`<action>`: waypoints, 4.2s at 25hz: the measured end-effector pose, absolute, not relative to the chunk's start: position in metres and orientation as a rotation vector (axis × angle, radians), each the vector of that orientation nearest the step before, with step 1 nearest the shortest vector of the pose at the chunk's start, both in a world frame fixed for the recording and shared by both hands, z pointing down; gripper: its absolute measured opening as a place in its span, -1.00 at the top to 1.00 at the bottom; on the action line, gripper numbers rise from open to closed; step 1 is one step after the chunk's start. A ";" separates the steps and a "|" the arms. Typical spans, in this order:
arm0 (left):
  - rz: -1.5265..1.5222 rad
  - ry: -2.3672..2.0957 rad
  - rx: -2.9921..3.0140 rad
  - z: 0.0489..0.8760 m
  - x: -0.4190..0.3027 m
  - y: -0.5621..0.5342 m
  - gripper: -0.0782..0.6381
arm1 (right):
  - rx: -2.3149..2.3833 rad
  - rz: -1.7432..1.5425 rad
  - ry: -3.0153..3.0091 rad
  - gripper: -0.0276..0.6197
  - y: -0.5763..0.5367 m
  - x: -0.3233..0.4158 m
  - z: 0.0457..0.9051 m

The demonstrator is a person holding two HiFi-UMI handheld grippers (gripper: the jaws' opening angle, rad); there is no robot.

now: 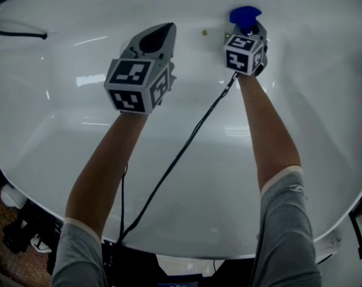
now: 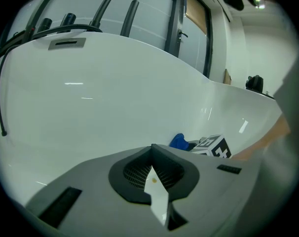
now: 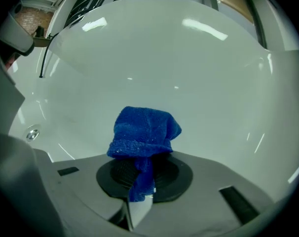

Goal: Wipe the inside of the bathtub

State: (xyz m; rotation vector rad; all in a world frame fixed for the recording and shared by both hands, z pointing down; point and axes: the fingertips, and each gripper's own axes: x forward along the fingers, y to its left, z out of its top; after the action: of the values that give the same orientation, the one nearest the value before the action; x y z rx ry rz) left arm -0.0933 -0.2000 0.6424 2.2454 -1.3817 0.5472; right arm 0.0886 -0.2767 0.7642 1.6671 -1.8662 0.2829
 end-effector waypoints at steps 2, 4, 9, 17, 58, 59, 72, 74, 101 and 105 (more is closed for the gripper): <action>0.547 -1.378 2.245 0.646 -0.098 -0.201 0.77 | 1.634 0.287 -1.884 0.75 -0.275 0.070 0.771; 0.547 -1.372 2.246 0.649 -0.102 -0.201 0.77 | 1.601 0.301 -1.897 0.75 -0.271 0.050 0.778; 0.557 -1.390 2.238 0.657 -0.108 -0.201 0.76 | 1.451 0.301 -1.994 0.74 -0.266 -0.014 0.791; 0.556 -1.382 2.218 0.669 -0.100 -0.193 0.76 | 1.276 0.241 -2.040 0.74 -0.266 -0.020 0.802; 0.511 -1.409 2.167 0.666 -0.108 -0.180 0.77 | 1.230 0.564 -1.658 0.75 -0.217 0.112 0.860; 0.505 -1.406 2.168 0.665 -0.105 -0.180 0.77 | 1.253 0.568 -1.608 0.75 -0.215 0.133 0.859; 0.501 -1.428 2.151 0.665 -0.105 -0.179 0.77 | 1.311 0.568 -1.390 0.78 -0.193 0.175 0.854; 0.506 -1.436 2.146 0.667 -0.109 -0.179 0.77 | 1.255 0.520 -1.471 0.78 -0.199 0.135 0.855; 0.571 -1.450 2.199 0.659 -0.132 -0.170 0.77 | 1.371 0.705 -1.639 0.77 -0.243 0.047 0.853; 0.574 -1.467 2.190 0.653 -0.137 -0.170 0.77 | 1.358 0.740 -1.663 0.77 -0.247 0.035 0.842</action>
State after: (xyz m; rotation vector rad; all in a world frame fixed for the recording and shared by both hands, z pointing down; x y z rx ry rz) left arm -0.1371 -0.1701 0.6527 2.1900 -1.4667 0.5743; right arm 0.0353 -0.2471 0.8416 1.3578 -1.6630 0.7395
